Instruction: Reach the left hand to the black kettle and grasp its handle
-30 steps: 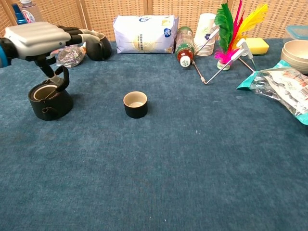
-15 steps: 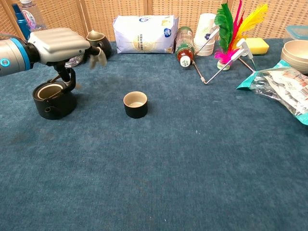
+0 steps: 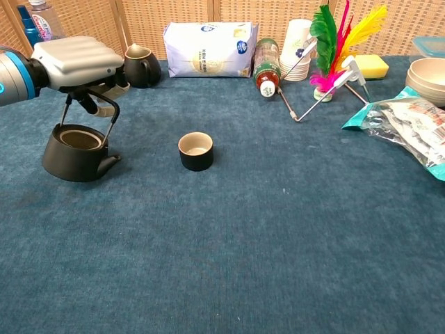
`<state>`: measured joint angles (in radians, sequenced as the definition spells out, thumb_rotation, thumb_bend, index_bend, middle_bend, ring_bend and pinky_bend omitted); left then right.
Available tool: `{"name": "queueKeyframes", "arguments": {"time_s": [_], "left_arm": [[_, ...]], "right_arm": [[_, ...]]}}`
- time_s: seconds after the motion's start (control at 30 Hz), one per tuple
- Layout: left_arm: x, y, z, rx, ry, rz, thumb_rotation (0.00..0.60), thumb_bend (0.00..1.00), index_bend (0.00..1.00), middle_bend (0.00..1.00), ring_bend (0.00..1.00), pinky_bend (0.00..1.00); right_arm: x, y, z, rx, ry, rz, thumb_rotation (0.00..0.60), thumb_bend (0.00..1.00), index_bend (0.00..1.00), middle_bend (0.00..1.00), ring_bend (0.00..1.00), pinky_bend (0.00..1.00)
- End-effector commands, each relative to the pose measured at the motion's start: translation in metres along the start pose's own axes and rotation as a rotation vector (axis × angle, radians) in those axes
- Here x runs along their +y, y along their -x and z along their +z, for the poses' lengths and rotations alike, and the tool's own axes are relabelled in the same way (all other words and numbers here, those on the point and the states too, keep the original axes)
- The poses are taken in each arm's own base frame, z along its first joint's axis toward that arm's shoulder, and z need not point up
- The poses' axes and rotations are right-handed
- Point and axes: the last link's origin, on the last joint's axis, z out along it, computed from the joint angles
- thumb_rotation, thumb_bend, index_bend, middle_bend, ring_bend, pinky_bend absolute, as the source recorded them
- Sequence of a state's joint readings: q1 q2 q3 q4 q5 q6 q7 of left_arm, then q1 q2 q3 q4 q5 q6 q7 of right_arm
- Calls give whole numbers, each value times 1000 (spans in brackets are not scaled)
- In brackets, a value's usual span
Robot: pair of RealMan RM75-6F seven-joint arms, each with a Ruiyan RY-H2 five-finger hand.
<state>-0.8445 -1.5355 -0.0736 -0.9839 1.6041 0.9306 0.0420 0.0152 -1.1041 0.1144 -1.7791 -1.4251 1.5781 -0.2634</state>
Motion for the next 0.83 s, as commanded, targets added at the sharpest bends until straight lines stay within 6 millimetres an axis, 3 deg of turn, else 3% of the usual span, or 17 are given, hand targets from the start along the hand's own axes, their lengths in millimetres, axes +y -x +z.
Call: {"name": "queueKeyframes", "arguments": {"time_s": [0.03,0.53,0.83], "left_arm": [[-4,-10,-2,48,-24,-34,600,604,817,934,879,986],[-2,-55,3,177,-6,-14,600,592,816,934,873,986],[15,-65,12,189,27,-4,600,576,804,924,865,986]], "right_arm": [[-1,0,-1,-8,-3,5,600,0,0,0,0,0],[0,-1,-1,-17,-3,11,600,0,0,0,0,0],[1,-2,0,-21,7,14,600,0,0,0,0,0]]}}
